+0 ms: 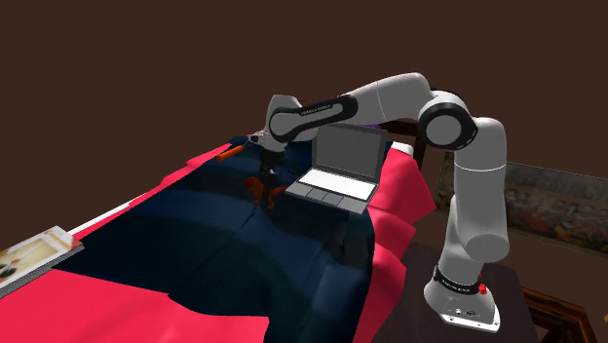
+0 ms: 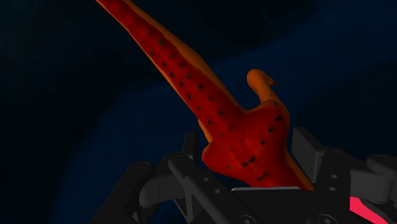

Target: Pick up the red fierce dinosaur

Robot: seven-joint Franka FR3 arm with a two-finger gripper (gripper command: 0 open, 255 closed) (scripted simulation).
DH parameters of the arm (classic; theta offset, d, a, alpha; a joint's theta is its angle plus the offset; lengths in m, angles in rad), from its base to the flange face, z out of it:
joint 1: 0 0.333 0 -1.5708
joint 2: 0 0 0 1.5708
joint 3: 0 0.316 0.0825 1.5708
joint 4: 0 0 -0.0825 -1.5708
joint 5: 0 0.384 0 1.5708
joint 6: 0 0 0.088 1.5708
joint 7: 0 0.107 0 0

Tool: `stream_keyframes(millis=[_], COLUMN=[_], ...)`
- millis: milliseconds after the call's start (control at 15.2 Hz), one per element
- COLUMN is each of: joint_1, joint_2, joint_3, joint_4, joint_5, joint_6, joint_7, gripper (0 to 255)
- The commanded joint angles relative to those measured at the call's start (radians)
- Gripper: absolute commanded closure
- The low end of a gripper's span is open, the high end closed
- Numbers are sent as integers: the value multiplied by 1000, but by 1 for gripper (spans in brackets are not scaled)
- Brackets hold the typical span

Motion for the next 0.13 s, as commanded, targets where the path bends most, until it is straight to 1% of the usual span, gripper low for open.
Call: stream_keyframes(millis=[0, 66], joint_1=[0, 0], joint_2=[-7, -6], joint_3=[-1, -1], joint_4=[5, 5], joint_5=[-3, -3], joint_6=[-11, -11], joint_7=[4, 4], gripper=[255, 255])
